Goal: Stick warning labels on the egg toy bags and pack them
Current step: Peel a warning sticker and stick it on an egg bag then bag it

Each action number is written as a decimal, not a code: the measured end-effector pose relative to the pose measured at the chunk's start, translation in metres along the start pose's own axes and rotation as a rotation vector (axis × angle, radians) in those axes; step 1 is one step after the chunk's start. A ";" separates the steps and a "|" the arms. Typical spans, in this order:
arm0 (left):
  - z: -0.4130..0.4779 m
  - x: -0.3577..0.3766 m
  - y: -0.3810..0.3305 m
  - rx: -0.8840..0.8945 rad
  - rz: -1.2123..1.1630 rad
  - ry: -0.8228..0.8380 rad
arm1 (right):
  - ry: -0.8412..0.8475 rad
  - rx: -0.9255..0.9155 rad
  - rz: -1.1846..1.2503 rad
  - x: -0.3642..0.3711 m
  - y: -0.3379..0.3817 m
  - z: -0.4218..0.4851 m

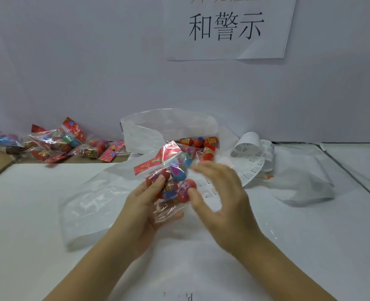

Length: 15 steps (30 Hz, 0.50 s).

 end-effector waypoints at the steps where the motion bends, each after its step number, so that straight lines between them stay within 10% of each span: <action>1: 0.001 -0.001 -0.002 0.004 0.018 0.016 | 0.062 0.182 0.082 0.001 -0.012 0.003; 6: -0.004 0.004 -0.005 -0.043 0.207 0.116 | 0.443 0.727 0.732 0.022 -0.044 0.000; 12: -0.012 -0.011 -0.061 0.616 1.017 -0.143 | 0.196 0.858 0.614 0.000 -0.072 0.009; 15: -0.001 -0.037 -0.077 0.495 1.484 -0.251 | 0.073 0.941 0.443 -0.014 -0.092 0.008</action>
Point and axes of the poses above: each hand's wrist, its own z-axis towards the middle knuckle, its own x-axis out of the palm, y = z × x, the point moved 5 cm from there along z, towards the middle knuckle, and after that the axes turned 8 degrees about -z, right-handed, at the moved point
